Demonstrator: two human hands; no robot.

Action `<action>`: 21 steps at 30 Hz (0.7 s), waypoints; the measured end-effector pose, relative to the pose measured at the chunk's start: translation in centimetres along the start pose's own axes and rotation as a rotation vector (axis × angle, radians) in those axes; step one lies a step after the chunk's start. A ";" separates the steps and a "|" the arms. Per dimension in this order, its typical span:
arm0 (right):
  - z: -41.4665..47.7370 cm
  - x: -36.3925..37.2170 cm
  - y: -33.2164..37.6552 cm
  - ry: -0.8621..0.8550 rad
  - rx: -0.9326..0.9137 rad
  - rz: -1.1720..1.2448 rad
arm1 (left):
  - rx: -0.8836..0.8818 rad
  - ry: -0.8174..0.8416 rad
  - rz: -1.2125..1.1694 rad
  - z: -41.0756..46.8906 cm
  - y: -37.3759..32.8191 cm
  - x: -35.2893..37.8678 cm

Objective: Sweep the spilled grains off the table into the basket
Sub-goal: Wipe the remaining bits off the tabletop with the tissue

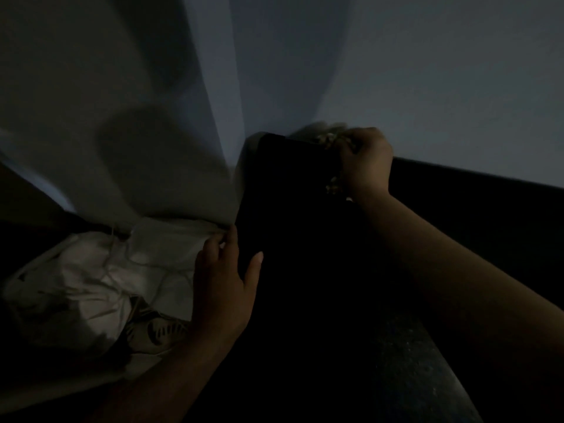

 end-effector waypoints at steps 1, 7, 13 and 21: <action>0.1 0.8 -0.3 0.016 -0.012 -0.019 | 0.004 0.000 -0.005 0.0 0.0 0.0; -2.2 2.8 -0.9 0.054 -0.053 -0.048 | -0.016 0.011 -0.018 0.2 0.0 0.1; -7.0 1.0 0.5 0.194 -0.062 0.117 | -0.006 0.018 0.004 0.2 0.4 0.3; -0.5 2.0 -1.5 -0.014 -0.036 -0.127 | -0.001 0.015 0.000 0.2 0.3 0.2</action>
Point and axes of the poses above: each hand's wrist, its own z-axis towards the middle knuckle, its own x-axis out of the palm, y = z × x, the point moved 10 cm from there along z, towards the middle knuckle, and after that the axes turned 15 degrees about -y, right-handed, at the moved point
